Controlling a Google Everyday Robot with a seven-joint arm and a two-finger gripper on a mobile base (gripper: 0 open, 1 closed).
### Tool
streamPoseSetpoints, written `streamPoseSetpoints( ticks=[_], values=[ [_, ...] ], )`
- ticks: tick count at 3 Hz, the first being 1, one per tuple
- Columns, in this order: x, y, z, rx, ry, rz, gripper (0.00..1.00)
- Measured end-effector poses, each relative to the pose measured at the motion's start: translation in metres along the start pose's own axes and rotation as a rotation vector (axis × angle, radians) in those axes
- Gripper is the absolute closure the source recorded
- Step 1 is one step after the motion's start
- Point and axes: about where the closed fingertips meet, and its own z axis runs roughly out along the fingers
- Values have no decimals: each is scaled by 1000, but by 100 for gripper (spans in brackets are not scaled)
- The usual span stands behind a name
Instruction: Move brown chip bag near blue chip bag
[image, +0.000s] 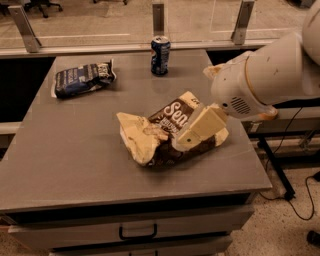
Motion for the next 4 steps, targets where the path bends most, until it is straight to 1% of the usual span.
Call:
streamPoseSetpoints(
  ticks=[1,2,3,4],
  values=[
    [2,9,8,-20,19,-55,0],
    [7,32,33,-90,15,-114,0],
    [13,50,58,-128,0,-151,0],
    [16,57,79,-134,-19,-179,18]
  ],
)
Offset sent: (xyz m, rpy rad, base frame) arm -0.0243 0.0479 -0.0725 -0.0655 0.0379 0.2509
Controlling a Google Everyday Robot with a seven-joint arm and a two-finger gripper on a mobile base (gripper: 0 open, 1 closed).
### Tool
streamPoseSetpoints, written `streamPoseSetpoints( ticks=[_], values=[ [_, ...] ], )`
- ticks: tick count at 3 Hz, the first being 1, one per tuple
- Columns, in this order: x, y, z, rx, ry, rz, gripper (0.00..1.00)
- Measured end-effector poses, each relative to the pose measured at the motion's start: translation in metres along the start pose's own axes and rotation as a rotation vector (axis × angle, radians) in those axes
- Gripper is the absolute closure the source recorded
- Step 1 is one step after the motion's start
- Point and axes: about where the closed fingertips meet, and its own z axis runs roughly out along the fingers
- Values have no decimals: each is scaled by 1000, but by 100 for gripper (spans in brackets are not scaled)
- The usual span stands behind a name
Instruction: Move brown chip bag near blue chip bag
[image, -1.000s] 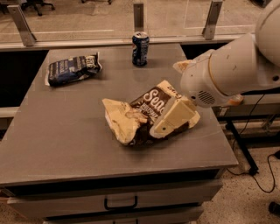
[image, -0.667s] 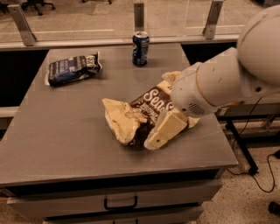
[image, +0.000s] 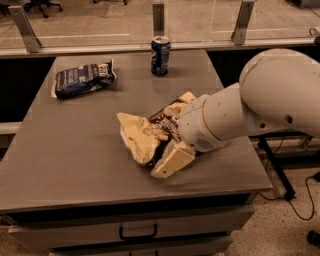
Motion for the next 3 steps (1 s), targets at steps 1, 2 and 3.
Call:
streamPoseSetpoints(
  ticks=[1,2,3],
  values=[
    [0,-1,13,-7,-24,17,41],
    [-3,-15,20,14,-66,90,65],
    [-20,-52,28,77,-121,161,88]
  ],
)
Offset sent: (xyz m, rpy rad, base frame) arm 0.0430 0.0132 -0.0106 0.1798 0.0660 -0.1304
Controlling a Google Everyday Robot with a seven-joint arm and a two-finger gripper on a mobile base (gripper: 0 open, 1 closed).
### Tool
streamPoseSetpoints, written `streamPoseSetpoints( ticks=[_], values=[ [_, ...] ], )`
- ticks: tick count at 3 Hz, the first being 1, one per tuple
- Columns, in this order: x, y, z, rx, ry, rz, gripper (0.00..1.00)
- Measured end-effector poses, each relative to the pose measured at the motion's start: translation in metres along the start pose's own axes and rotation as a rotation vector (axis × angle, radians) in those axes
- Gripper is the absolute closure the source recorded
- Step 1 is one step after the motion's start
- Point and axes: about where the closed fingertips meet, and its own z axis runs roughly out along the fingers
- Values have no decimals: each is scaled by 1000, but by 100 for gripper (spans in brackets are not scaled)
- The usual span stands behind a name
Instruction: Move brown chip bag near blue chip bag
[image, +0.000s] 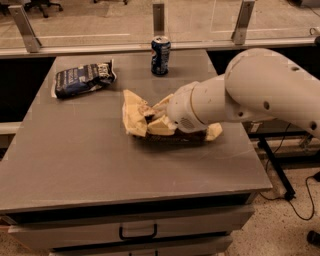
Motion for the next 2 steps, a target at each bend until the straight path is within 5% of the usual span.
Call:
streamPoseSetpoints(
  ticks=[1,2],
  values=[
    [-38,-28,23,16,-99,57,100],
    [-72,-52,45,24,-166,83,100]
  ],
)
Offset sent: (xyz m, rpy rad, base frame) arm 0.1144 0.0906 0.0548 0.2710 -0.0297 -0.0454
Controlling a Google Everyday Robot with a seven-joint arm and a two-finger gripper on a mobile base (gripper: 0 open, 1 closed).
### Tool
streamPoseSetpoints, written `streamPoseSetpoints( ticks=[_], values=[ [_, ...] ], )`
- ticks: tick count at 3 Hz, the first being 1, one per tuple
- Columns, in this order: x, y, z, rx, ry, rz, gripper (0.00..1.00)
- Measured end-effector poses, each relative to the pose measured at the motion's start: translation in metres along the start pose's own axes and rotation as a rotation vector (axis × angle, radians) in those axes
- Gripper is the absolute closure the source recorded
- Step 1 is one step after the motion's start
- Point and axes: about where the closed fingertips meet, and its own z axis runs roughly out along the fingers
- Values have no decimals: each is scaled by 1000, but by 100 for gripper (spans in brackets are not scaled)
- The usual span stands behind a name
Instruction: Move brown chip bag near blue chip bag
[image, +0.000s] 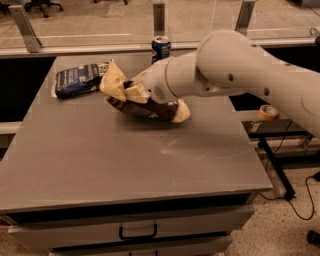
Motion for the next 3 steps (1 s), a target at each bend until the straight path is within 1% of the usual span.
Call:
streamPoseSetpoints(
  ticks=[1,2,3],
  values=[
    [-27,-12,26,8,-48,-17,81],
    [-40,-14,43,14,-60,-32,58],
    [-48,-10,51,8,-65,-54,35]
  ],
)
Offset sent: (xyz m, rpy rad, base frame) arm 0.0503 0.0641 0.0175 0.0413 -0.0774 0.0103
